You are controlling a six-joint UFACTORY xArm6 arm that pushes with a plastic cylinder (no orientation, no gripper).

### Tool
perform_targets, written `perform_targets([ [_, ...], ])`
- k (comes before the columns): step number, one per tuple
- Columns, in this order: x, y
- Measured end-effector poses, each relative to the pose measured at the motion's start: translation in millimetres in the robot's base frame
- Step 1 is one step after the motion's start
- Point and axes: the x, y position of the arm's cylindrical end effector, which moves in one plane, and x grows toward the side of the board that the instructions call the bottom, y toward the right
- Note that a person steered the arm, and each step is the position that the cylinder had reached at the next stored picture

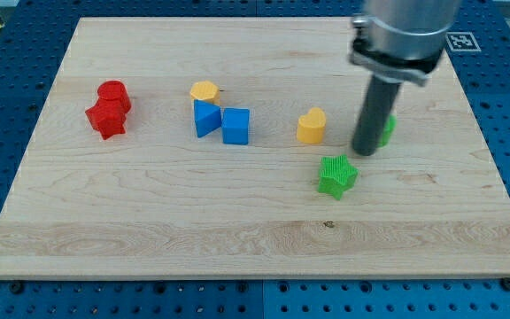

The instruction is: Move your arm left to the green star

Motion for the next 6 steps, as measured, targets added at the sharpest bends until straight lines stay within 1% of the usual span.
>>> perform_targets([
  [1, -1, 13],
  [2, 1, -19],
  [3, -21, 1],
  [4, -46, 52],
  [5, -47, 62],
  [6, -30, 35],
])
